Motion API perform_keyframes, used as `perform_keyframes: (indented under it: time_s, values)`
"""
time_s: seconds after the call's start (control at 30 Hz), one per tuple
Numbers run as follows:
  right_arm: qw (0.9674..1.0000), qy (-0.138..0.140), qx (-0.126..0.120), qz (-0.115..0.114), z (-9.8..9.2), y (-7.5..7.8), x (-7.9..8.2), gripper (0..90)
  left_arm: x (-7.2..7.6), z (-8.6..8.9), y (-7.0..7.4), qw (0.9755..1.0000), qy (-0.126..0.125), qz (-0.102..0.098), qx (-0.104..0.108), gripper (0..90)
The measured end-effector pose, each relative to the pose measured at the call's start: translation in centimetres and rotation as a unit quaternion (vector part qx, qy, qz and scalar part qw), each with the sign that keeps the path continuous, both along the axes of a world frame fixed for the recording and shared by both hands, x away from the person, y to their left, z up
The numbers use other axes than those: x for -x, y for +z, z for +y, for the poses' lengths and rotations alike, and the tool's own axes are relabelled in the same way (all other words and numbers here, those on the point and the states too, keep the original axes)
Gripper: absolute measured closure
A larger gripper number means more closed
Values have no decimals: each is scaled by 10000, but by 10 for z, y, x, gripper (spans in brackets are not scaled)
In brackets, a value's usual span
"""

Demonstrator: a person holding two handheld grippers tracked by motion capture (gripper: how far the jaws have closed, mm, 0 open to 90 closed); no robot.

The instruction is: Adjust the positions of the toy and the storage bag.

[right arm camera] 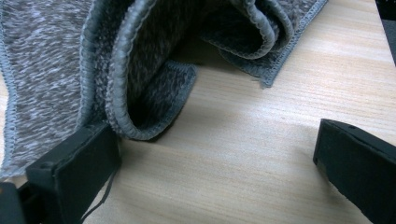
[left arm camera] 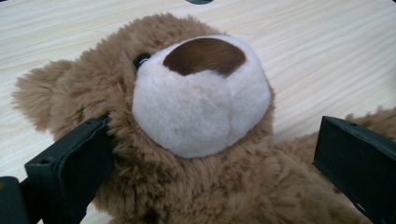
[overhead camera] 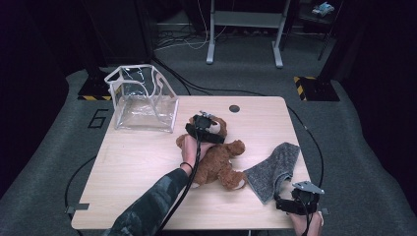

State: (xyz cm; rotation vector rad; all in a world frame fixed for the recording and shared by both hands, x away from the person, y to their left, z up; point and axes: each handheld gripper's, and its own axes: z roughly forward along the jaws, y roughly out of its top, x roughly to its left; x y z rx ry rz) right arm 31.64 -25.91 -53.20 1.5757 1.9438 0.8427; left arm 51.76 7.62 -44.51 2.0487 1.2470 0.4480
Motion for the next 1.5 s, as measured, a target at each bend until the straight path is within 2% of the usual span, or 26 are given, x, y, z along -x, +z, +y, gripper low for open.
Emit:
perform_keyframes:
  time_s: [0.13,0.2,0.33,0.4,0.53,0.57,0.6,0.7,0.77,0.83,0.9,0.93,0.97,1.0,1.03,1.07,1.1,1.17,1.23,1.33,1.4,1.47,1.5]
  values:
    - [10000,-5,-1,0,0,0,0,0,1,5,-9,9999,-1,-117,37,0]
    - [10000,-4,0,4,0,0,0,0,2,6,-12,9998,84,-159,47,0]
    - [10000,-10,2,2,0,0,0,0,2,7,-16,9998,155,-151,-25,0]
    - [10000,-11,3,2,0,0,0,0,0,8,-18,9998,151,-87,-132,0]
    - [10000,-13,1,2,0,0,0,0,-1,10,-23,9998,114,-48,-144,0]
    - [10000,-12,1,1,0,0,0,0,-2,12,-26,9999,103,16,-130,0]
    - [10000,-14,1,0,0,0,0,0,-2,13,-27,9999,131,-3,-80,0]
    - [10000,-16,5,1,0,0,0,0,-3,12,-27,9999,72,8,-142,0]
    - [10000,-17,3,0,0,0,0,0,-1,10,-25,9995,99,-109,-264,0]
    - [10000,-16,2,-2,0,0,0,0,4,8,-21,9989,112,-378,-272,0]
    - [10000,-16,-3,-6,0,0,0,0,12,6,-15,9961,97,-849,-208,23]
    - [10000,-14,-3,-5,0,0,0,0,13,4,-14,9956,17,-910,-207,44]
    - [10000,-15,-3,-5,0,0,0,0,13,4,-15,9960,-52,-866,-226,49]
    - [10000,-16,-4,-3,0,0,0,0,10,4,-16,9971,-66,-751,-142,46]
    - [10000,-16,-2,-2,0,0,0,0,8,7,-17,9979,-118,-611,-190,43]
    - [10000,-15,-2,-3,0,0,0,0,5,8,-19,9985,-92,-526,-151,39]
    - [10000,-16,-1,-2,0,0,0,0,2,12,-21,9994,-82,-338,-91,29]
    - [10000,-15,2,0,0,0,0,0,-2,16,-26,9998,-51,-173,-58,14]
    - [10000,-21,1,3,0,0,0,0,-4,19,-29,10000,-38,-76,22,16]
    - [10000,-23,2,5,1,0,0,0,-6,14,-31,9999,-92,36,-92,29]
    - [10000,-24,3,7,1,0,0,0,-7,10,-31,9998,-86,71,-181,88]
    - [10000,-19,5,3,0,0,0,0,-6,9,-32,9997,-110,69,-222,201]
    - [10000,-23,3,5,1,0,0,0,-5,8,-32,9996,-167,37,-241,289]
